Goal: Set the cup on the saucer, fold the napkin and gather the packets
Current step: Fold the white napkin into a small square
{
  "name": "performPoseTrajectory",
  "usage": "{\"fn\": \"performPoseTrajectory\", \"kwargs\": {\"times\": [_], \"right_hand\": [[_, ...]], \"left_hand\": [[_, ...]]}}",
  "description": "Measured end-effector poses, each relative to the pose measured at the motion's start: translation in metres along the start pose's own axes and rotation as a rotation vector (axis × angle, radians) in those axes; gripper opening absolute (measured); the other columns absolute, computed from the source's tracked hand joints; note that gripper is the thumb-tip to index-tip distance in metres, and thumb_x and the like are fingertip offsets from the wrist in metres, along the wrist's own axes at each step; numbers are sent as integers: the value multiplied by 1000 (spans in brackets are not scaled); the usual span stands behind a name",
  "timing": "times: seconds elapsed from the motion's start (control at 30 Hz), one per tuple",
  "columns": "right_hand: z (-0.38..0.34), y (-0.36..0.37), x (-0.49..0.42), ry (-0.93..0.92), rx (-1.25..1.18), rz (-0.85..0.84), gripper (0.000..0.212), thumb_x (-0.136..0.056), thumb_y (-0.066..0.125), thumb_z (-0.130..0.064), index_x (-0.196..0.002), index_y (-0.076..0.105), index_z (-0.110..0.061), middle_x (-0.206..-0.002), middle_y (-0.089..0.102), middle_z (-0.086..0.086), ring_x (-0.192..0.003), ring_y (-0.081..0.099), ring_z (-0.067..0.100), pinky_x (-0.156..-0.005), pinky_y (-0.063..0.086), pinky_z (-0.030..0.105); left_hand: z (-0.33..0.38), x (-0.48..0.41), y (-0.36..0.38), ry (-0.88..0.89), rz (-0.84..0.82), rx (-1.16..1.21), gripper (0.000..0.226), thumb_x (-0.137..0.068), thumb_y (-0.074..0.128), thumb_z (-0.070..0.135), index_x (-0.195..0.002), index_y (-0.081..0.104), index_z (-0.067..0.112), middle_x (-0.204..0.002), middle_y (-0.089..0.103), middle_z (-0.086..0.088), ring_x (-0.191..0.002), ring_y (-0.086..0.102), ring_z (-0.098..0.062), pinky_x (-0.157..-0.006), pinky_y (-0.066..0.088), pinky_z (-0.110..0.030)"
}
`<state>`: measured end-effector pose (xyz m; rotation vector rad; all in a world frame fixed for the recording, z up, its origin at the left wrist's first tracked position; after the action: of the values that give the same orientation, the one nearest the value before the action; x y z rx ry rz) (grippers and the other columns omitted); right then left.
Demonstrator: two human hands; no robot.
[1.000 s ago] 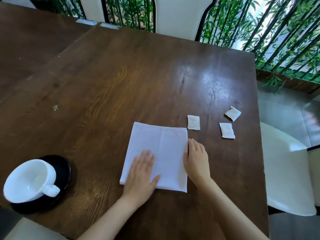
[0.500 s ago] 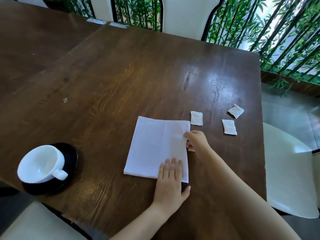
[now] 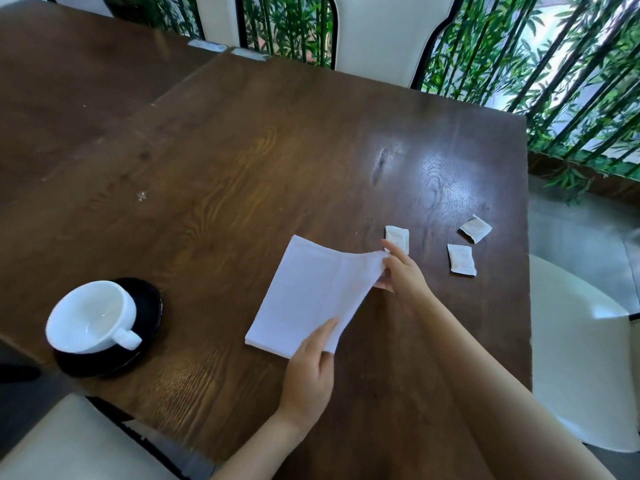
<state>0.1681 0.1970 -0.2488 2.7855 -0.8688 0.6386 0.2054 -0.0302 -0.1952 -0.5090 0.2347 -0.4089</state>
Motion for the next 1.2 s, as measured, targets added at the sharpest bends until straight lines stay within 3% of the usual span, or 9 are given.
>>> {"fn": "performPoseTrajectory", "kwargs": {"times": [0.07,0.13,0.3,0.4,0.47,0.6,0.73,0.87,1.2], "right_hand": [[-5,1,-3,-58,-2,-44,51,-90,29,1,-128,53,-22,-111,60,-6,-94,67,17,-73,58,32],[-8,7,-5,-88,17,-122,53,-85,28,5,-121,60,-16,-120,62,0,-106,64,22,-80,57,34],[-20,42,-7,-104,-13,-371,46,-84,30,12,-100,67,-8,-106,69,9,-97,67,23,-92,55,33],[-30,64,-12,-172,294,-369,25,-91,53,-7,-92,68,-27,-97,69,-4,-88,66,6,-86,53,20],[-39,81,-19,-257,560,-319,12,-87,62,-24,-80,64,-33,-82,67,-14,-72,62,-6,-68,48,10],[-46,114,-33,-403,856,-243,17,-87,60,-29,-71,56,-27,-62,53,-13,-58,49,4,-52,35,18],[-29,141,-40,-420,1002,-238,17,-92,51,-28,-91,60,-13,-85,60,-1,-79,55,19,-60,39,28],[-18,154,-37,-504,1138,-185,27,-98,39,-31,-109,56,-14,-108,59,3,-92,59,24,-71,43,33],[-15,165,-28,-674,1313,29,29,-99,37,-29,-108,56,-9,-103,56,7,-82,59,25,-69,52,35]], "left_hand": [[-17,2,-12,-194,17,182,37,-92,50,17,-111,51,49,-119,49,36,-109,48,19,-88,34,4],[-37,7,-20,-387,55,337,28,-93,47,25,-101,54,51,-111,50,38,-105,52,12,-79,39,4],[-86,24,-20,-728,157,854,32,-92,49,31,-123,55,23,-123,61,-2,-113,59,-24,-99,47,-45],[-96,24,-23,-777,191,994,27,-92,52,25,-118,57,20,-117,66,-6,-107,63,-24,-92,51,-43],[-105,27,-30,-788,231,935,22,-93,53,23,-114,59,21,-114,68,-3,-105,65,-21,-87,53,-38],[-117,25,-63,-693,301,459,23,-92,54,22,-114,56,22,-114,64,2,-105,62,-15,-90,54,-43],[-125,21,-82,-677,330,272,23,-91,55,20,-112,51,25,-114,62,-1,-103,61,-17,-85,56,-43],[-132,18,-96,-671,366,75,21,-91,55,19,-109,50,28,-106,62,3,-91,60,-11,-63,48,-19],[-126,8,-108,-592,374,-213,26,-94,48,13,-120,51,12,-120,46,-6,-88,52,-12,-71,47,-22]]}}
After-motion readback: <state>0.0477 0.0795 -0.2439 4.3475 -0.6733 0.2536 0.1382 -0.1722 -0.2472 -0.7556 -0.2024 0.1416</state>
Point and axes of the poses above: each hand's wrist, its own x-axis away from the middle knuckle, its own y-axis out of the palm, z = x × y, the point moved 10 cm from there along -x, towards the middle knuckle
